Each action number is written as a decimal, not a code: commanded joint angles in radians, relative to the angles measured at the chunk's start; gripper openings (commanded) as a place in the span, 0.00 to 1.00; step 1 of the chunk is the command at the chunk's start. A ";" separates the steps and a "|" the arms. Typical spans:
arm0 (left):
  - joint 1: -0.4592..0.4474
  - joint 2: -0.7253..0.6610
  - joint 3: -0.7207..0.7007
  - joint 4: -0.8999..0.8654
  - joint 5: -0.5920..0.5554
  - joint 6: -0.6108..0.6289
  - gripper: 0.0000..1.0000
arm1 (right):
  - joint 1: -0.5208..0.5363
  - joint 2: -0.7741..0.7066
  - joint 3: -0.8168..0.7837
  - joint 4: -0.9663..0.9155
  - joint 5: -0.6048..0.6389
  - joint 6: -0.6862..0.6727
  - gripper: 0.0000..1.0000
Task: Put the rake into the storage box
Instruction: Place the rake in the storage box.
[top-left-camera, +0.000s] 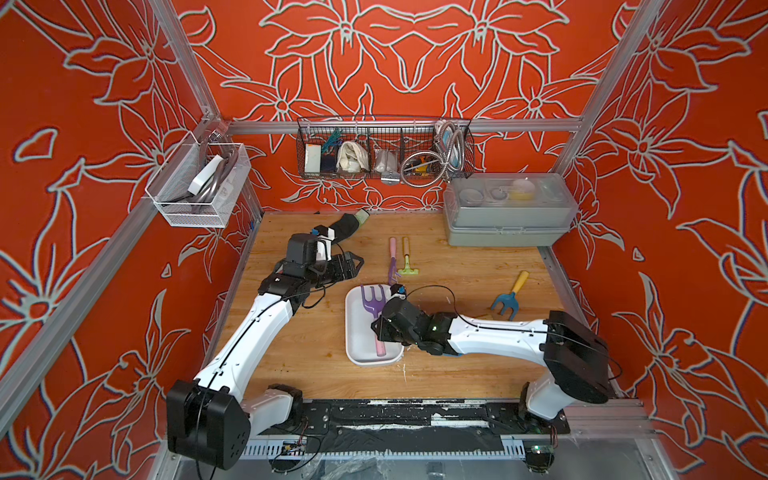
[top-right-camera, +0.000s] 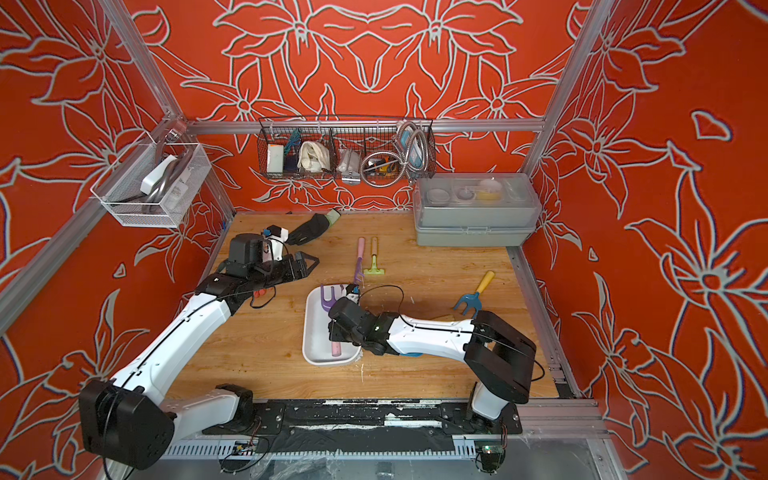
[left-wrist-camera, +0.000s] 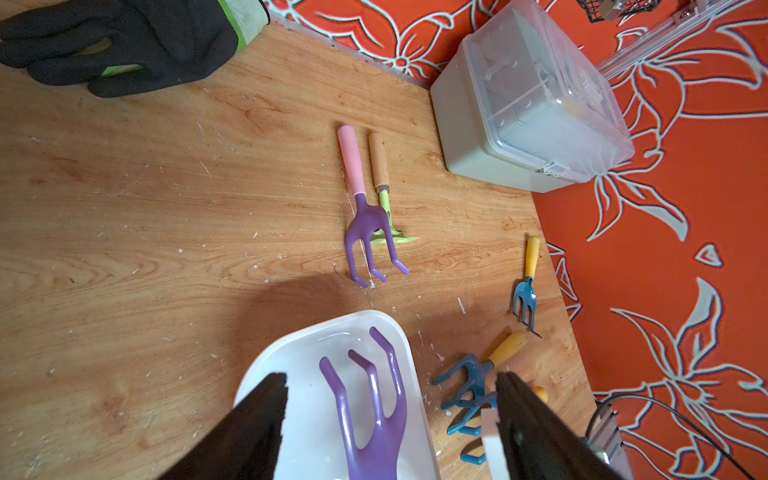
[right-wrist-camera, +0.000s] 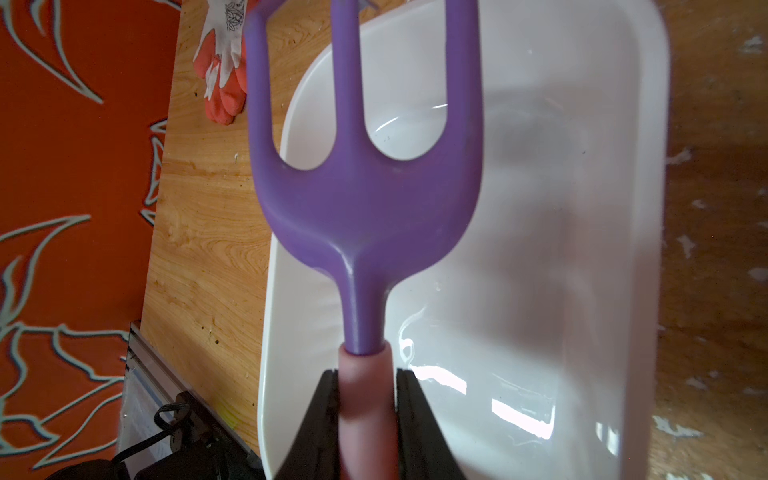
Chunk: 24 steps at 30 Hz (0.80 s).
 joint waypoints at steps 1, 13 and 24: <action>0.005 -0.005 0.016 -0.003 0.000 0.003 0.80 | 0.004 0.016 0.035 0.023 0.033 0.004 0.17; 0.005 -0.014 0.013 -0.007 -0.005 0.009 0.81 | 0.004 -0.117 0.040 -0.086 0.118 -0.120 0.39; -0.002 0.064 0.056 -0.036 0.084 -0.015 0.74 | -0.090 -0.421 0.035 -0.344 0.344 -0.466 0.54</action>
